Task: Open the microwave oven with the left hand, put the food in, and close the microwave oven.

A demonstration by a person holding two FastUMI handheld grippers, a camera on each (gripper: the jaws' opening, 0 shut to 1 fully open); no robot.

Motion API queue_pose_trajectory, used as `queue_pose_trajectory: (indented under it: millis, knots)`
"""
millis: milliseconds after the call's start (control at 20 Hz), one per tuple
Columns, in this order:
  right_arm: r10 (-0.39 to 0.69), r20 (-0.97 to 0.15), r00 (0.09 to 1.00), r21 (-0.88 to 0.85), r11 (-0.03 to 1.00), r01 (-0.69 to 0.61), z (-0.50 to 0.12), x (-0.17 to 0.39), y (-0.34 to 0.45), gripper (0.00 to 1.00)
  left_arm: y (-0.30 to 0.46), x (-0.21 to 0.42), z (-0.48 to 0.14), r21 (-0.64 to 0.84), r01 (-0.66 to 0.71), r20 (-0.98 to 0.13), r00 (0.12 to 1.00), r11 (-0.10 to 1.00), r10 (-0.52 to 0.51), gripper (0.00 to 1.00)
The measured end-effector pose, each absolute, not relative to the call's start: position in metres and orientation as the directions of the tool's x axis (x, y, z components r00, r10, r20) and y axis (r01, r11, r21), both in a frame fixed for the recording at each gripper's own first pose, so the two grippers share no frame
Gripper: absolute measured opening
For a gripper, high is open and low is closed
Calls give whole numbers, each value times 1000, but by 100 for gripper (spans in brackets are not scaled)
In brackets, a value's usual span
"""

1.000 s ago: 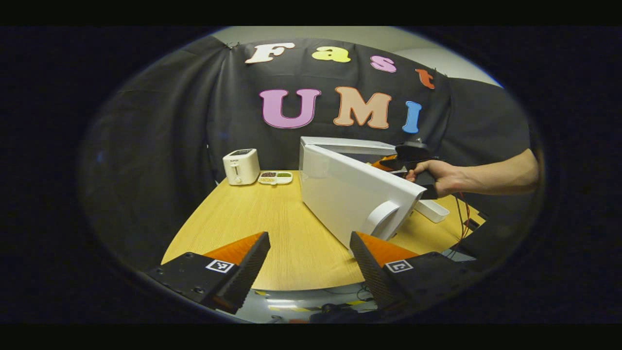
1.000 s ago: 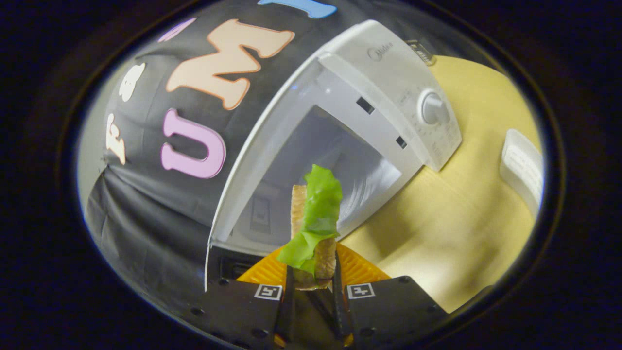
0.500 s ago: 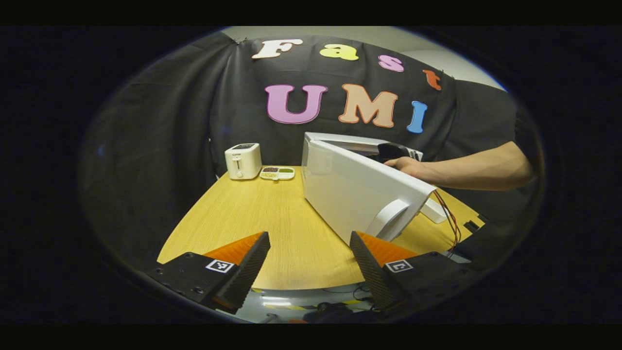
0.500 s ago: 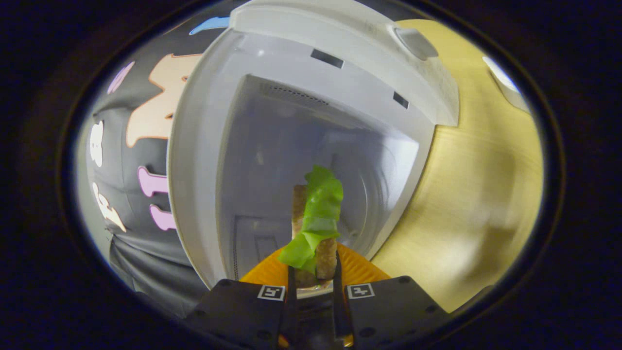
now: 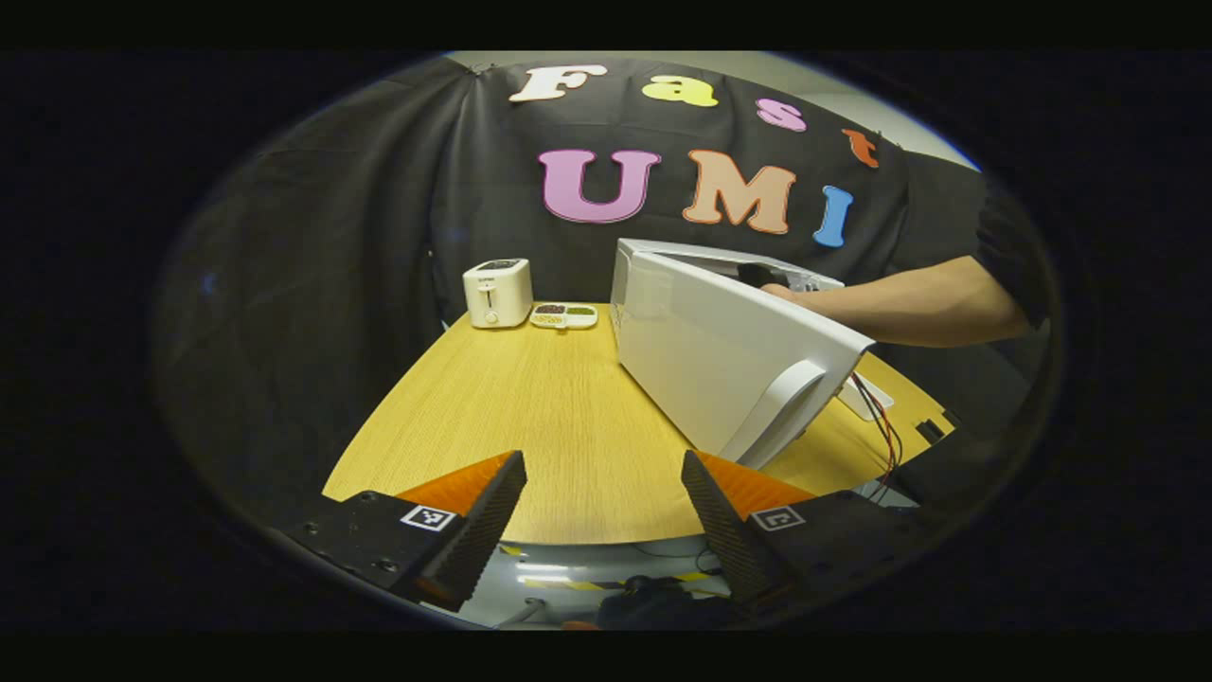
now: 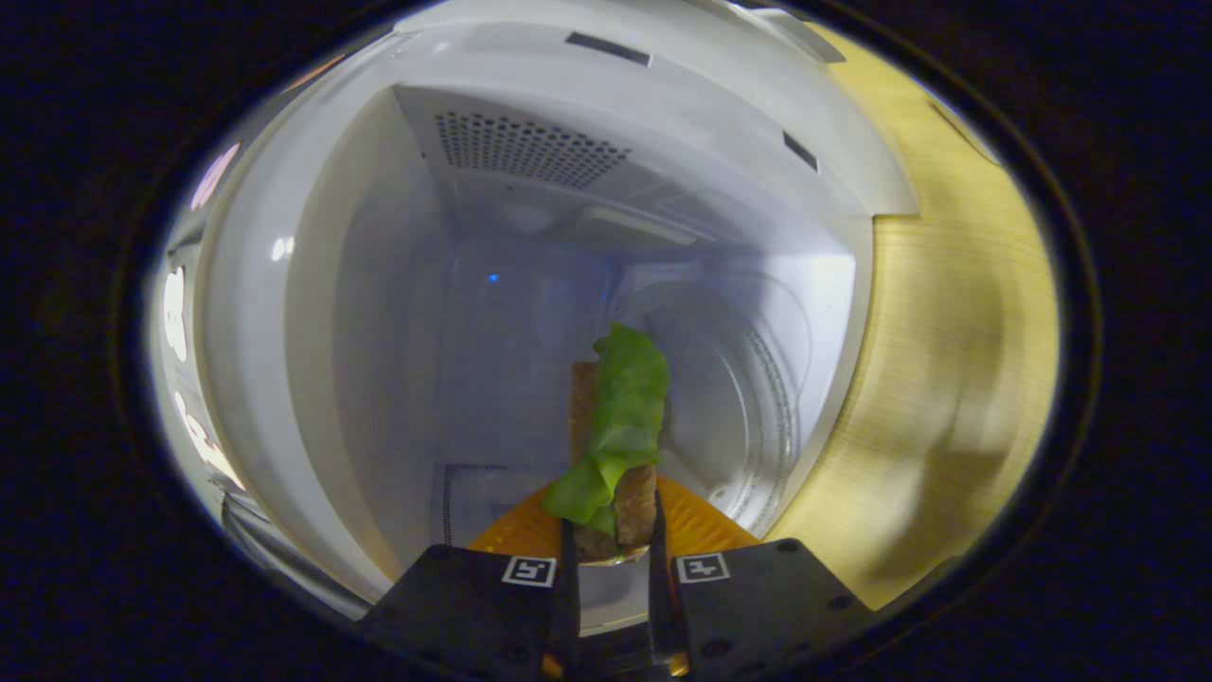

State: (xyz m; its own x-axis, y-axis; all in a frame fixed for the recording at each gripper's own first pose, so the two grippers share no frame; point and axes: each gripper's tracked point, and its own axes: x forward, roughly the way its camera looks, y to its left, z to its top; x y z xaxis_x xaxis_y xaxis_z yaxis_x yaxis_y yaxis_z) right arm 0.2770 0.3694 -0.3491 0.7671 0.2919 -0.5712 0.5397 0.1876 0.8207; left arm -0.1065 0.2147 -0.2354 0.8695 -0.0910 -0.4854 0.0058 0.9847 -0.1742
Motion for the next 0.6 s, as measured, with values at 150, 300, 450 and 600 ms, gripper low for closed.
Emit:
queue_pose_trajectory:
  millis: [150, 300, 450, 600]
  knots:
    - [285, -581, 762, 814, 179, 553, -354, 278, 370, 31, 216, -109, -235, -179, -5, -485, 871, 984, -84, 97]
    - [285, -644, 711, 765, 195, 614, -366, 271, 374, 36, 215, -109, -238, -176, -5, -486, 870, 984, -82, 97]
    - [278, -671, 687, 740, 202, 641, -364, 265, 368, 80, 220, -107, -240, -177, -16, -488, 870, 984, -73, 97]
    - [257, -694, 673, 720, 246, 649, -362, 258, 361, 90, 220, -106, -239, -195, -29, -476, 877, 980, -69, 98]
